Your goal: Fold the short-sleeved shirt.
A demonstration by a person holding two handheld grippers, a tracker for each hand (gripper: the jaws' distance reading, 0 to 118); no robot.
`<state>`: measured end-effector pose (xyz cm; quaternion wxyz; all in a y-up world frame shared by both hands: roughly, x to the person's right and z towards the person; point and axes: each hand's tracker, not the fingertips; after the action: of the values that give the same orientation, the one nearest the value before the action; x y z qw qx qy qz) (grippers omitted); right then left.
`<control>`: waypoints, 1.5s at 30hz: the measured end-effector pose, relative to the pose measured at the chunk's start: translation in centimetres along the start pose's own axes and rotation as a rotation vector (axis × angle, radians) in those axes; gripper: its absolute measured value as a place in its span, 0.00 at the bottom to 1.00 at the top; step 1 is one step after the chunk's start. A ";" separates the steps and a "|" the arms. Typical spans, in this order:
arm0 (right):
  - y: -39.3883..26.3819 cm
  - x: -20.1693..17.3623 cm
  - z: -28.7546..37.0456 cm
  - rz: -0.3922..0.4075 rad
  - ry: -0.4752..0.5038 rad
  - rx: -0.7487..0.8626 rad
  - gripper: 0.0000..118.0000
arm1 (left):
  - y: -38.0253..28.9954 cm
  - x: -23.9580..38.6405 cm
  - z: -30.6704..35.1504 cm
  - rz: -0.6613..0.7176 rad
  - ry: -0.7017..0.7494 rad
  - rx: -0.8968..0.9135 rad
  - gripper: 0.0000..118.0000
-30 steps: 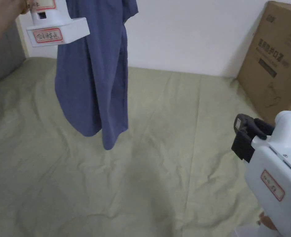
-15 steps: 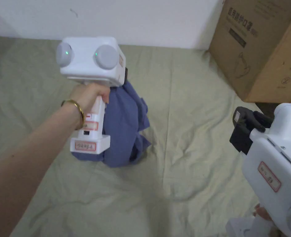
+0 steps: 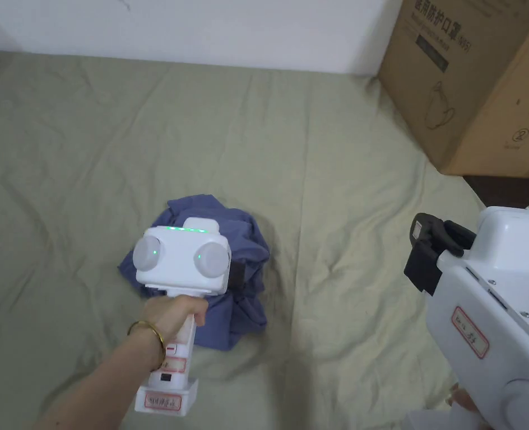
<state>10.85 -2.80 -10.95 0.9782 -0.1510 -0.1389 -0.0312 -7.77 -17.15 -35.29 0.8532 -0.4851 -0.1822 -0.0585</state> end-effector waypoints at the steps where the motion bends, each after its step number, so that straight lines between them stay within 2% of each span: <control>1: 0.0 -0.2 0.0 0.004 0.004 0.000 0.00 | 0.6 -0.7 1.3 0.039 -0.018 0.062 0.75; 2: 0.0 -0.4 0.0 0.007 0.009 0.002 0.00 | 1.4 -1.4 2.7 0.073 -0.038 0.119 0.81; 4: 0.0 -0.7 -0.1 0.014 0.019 0.006 0.00 | 2.5 -3.0 6.2 0.140 -0.066 0.256 0.81; 6: 0.1 -1.2 -0.3 0.015 0.025 0.016 0.00 | 2.9 -4.4 9.7 0.174 -0.018 0.392 0.81; 9: 0.6 -1.9 -0.6 0.009 0.043 0.040 0.00 | 1.4 -6.3 14.6 0.169 0.094 0.654 0.81; 13: 1.4 -3.5 -0.9 0.041 0.067 0.096 0.00 | -1.4 -8.4 19.1 0.093 0.232 0.827 0.78; 15: 1.7 -4.3 -0.9 0.049 0.081 0.116 0.00 | -3.0 -9.1 20.4 0.062 0.272 0.868 0.66; 16: 1.8 -4.7 -0.9 0.044 0.094 0.126 0.00 | -3.8 -9.2 20.8 0.057 0.289 0.868 0.54; 17: 1.9 -5.0 -1.0 0.038 0.103 0.130 0.00 | -4.4 -9.3 21.1 0.053 0.313 0.869 0.30; 18: 1.9 -5.3 -1.0 0.033 0.114 0.132 0.00 | -5.0 -9.3 21.2 0.047 0.333 0.872 0.17; 19: 1.9 -5.6 -1.1 0.033 0.121 0.136 0.00 | -5.6 -9.3 21.3 0.042 0.329 0.870 0.11; 20: 2.0 -5.9 -1.1 0.035 0.125 0.137 0.00 | -6.0 -9.4 21.4 0.047 0.330 0.858 0.11; 21: 2.0 -6.2 -1.2 0.040 0.130 0.136 0.00 | -6.5 -9.5 21.5 0.060 0.330 0.857 0.00; 23: 2.0 -6.6 -1.3 0.047 0.144 0.128 0.00 | -7.2 -9.8 21.5 0.099 0.265 0.832 0.00; 32: 1.0 -7.1 -2.1 0.060 0.171 0.080 0.00 | -7.6 -11.9 18.3 0.174 0.201 0.655 0.00; 33: 0.9 -7.1 -2.2 0.061 0.172 0.072 0.00 | -7.0 -12.2 17.5 0.175 0.207 0.610 0.08; 34: 0.8 -7.0 -2.3 0.061 0.174 0.065 0.00 | -6.5 -12.5 16.7 0.166 0.190 0.565 0.32; 35: 0.7 -7.0 -2.5 0.059 0.177 0.060 0.00 | -5.7 -13.1 15.5 0.172 0.172 0.515 0.74; 36: 0.7 -7.0 -2.6 0.058 0.180 0.054 0.00 | -4.7 -13.7 14.2 0.192 0.137 0.434 0.94; 38: 0.5 -6.9 -2.8 0.060 0.179 0.044 0.00 | -3.5 -14.5 12.1 0.249 0.078 0.378 0.96; 41: 0.1 -6.7 -3.5 0.070 0.171 0.021 0.00 | -0.7 -15.4 8.4 0.292 0.054 0.189 0.96; 43: -0.3 -6.5 -4.2 0.069 0.165 -0.004 0.00 | 0.9 -15.3 5.8 0.296 0.010 0.068 0.96; 45: -0.8 -6.3 -4.9 0.069 0.158 -0.025 0.00 | 2.5 -15.2 3.1 0.298 0.025 0.002 0.96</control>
<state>6.04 -4.89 -16.98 0.9847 -0.1649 -0.0554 -0.0109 -21.92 -14.41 -41.42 0.8551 -0.5053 -0.0978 0.0628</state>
